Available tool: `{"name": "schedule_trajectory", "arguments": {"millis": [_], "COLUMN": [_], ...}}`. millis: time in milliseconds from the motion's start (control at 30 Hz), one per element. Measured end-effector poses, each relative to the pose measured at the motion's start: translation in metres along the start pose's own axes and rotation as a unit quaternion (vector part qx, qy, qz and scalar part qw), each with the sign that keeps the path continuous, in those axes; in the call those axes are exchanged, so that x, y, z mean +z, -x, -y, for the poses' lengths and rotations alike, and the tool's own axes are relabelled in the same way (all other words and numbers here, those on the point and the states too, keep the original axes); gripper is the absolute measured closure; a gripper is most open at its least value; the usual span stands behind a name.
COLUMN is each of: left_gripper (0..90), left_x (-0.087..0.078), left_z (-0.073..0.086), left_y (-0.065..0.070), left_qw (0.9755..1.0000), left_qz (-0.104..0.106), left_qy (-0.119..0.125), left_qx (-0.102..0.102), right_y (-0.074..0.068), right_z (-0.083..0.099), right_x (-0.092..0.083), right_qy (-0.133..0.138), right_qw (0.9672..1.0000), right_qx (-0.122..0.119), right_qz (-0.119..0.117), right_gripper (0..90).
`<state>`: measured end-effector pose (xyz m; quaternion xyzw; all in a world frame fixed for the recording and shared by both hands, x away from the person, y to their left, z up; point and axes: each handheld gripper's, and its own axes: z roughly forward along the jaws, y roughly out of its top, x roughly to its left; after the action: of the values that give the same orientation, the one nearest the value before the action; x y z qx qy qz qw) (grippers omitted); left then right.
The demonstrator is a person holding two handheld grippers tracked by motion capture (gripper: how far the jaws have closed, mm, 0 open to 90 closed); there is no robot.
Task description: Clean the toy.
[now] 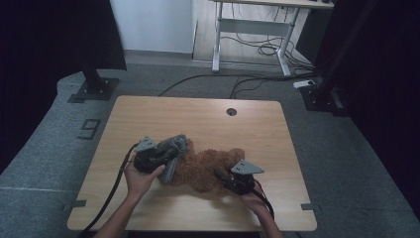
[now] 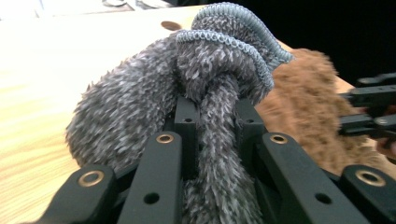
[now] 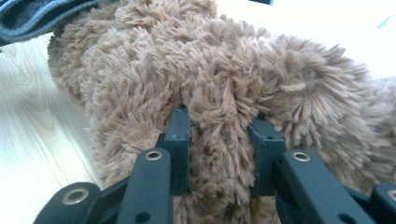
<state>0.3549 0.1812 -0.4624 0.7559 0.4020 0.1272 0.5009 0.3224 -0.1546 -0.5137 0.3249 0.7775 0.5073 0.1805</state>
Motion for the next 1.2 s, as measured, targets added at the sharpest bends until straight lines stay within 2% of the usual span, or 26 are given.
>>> {"name": "schedule_trajectory", "arguments": {"millis": [33,267,367,433,567,700,767,1000,1100,1133,1200], "left_gripper": [75.9,75.9,75.8,75.7,75.7,75.6,75.4,75.3,75.3,75.2,75.2], "left_x": [-0.003,-0.009,-0.012,-0.013,-0.011,0.003,0.016,0.048,0.062,0.069,0.080], "left_z": [0.002,0.012,0.014,0.011,-0.005,-0.023,-0.031,-0.055,-0.059,-0.058,-0.053], "left_y": [-0.006,-0.023,-0.032,-0.031,-0.012,0.012,0.022,0.066,0.078,0.081,0.082], "left_qw": [1.0000,0.9992,0.9984,0.9985,0.9996,0.9994,0.9981,0.9942,0.9934,0.9935,0.9933], "left_qz": [-0.006,-0.030,-0.030,-0.025,-0.009,0.030,0.061,0.102,0.102,0.094,0.085], "left_qy": [-0.001,-0.005,-0.005,-0.001,0.012,0.012,0.005,-0.004,-0.018,-0.028,-0.049], "left_qx": [-0.007,-0.027,-0.047,-0.048,-0.026,-0.005,-0.001,0.036,0.050,0.058,0.061], "right_y": [0.000,0.000,0.000,0.001,0.002,0.003,0.004,0.005,0.005,0.006,0.006], "right_z": [0.000,0.000,0.000,0.000,0.001,0.001,0.001,0.001,0.001,0.001,0.002], "right_x": [0.000,0.000,-0.001,-0.001,-0.001,-0.001,-0.001,-0.001,0.000,-0.001,-0.001], "right_qy": [0.000,-0.001,-0.001,-0.001,-0.003,-0.002,-0.001,0.000,0.001,0.000,0.000], "right_qw": [1.0000,1.0000,1.0000,1.0000,1.0000,1.0000,1.0000,0.9999,0.9999,0.9999,0.9999], "right_qx": [0.000,0.000,0.000,0.001,0.003,0.005,0.006,0.010,0.011,0.011,0.012], "right_qz": [-0.001,-0.002,-0.002,-0.003,-0.003,-0.003,-0.006,-0.009,-0.010,-0.010,-0.011], "right_gripper": [66.1,66.1,66.1,66.1,66.1,66.1,66.1,66.0,66.1,66.0,66.1]}}
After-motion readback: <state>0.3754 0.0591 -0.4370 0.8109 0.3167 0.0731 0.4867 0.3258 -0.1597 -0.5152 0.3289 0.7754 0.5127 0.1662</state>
